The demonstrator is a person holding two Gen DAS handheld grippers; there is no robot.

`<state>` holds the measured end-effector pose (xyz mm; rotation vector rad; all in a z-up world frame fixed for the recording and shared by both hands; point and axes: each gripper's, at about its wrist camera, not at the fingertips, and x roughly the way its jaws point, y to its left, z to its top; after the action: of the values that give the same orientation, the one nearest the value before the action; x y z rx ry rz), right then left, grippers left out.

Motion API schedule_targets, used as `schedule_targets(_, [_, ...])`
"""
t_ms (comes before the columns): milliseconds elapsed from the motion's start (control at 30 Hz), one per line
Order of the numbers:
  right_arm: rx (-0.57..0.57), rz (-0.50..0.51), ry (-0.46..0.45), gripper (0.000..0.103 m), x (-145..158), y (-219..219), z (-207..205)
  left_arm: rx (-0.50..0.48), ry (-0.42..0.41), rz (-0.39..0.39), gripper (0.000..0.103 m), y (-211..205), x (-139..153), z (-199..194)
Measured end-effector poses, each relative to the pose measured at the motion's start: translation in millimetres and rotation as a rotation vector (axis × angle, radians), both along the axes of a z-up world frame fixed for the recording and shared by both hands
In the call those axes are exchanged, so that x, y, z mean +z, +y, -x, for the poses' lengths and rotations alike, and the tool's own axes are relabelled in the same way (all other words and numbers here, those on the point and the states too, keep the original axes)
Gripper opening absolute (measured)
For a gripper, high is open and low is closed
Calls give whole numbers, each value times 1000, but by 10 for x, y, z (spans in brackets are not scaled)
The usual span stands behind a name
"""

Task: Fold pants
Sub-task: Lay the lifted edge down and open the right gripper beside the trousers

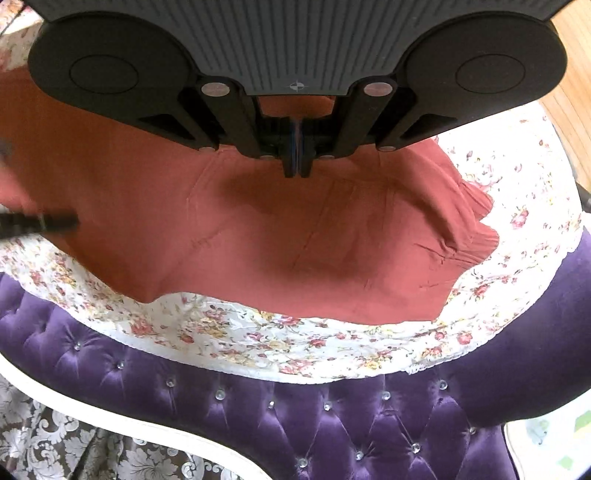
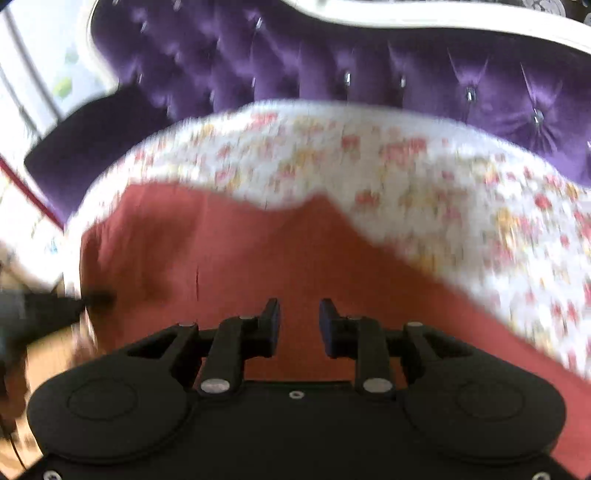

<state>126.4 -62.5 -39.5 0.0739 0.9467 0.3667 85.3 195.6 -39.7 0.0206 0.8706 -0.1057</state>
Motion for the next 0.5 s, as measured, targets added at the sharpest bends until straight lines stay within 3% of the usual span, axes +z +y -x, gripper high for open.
schedule_targets(133, [-15, 60, 35, 36, -165, -61, 384, -12, 37, -40, 3, -124, -173, 6])
schedule_targets(200, [-30, 71, 71, 36, -258, -111, 565, -16, 16, -76, 3, -167, -215, 64])
schedule_targets(300, [-40, 69, 56, 36, -267, -177, 855, -13, 26, -107, 2, -219, -196, 143])
schedule_targets(500, [-123, -3, 42, 35, -182, -448, 1162, -67, 27, -35, 2, -454, -53, 257])
